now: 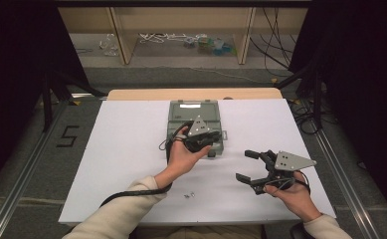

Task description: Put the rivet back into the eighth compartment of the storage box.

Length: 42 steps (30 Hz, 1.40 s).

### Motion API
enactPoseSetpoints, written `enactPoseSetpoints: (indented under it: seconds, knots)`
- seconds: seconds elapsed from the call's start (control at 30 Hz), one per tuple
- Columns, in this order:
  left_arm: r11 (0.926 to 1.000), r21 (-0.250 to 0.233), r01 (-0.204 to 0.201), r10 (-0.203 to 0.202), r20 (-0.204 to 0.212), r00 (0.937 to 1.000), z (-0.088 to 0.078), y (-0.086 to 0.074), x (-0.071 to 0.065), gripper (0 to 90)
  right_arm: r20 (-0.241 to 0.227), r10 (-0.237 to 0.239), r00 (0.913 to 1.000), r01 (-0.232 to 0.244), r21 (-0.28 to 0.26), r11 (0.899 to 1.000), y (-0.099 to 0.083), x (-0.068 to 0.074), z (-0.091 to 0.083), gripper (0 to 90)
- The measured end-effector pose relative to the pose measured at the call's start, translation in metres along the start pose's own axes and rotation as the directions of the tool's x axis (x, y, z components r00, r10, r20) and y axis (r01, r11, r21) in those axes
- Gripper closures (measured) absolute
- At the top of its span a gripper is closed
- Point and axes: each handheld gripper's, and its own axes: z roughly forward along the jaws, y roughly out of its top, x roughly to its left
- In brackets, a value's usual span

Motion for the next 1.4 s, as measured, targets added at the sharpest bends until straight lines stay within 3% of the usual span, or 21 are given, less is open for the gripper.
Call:
enactPoseSetpoints:
  seconds: [1.4]
  knots:
    - [0.9994, 0.029, 0.016, -0.015, -0.037, 0.9992, 0.026, -0.002, 0.017, 82.2, -0.001, 0.014, 0.9999, -0.014, -0.009, 1.000, 0.000, 0.000, 0.000, 17.5]
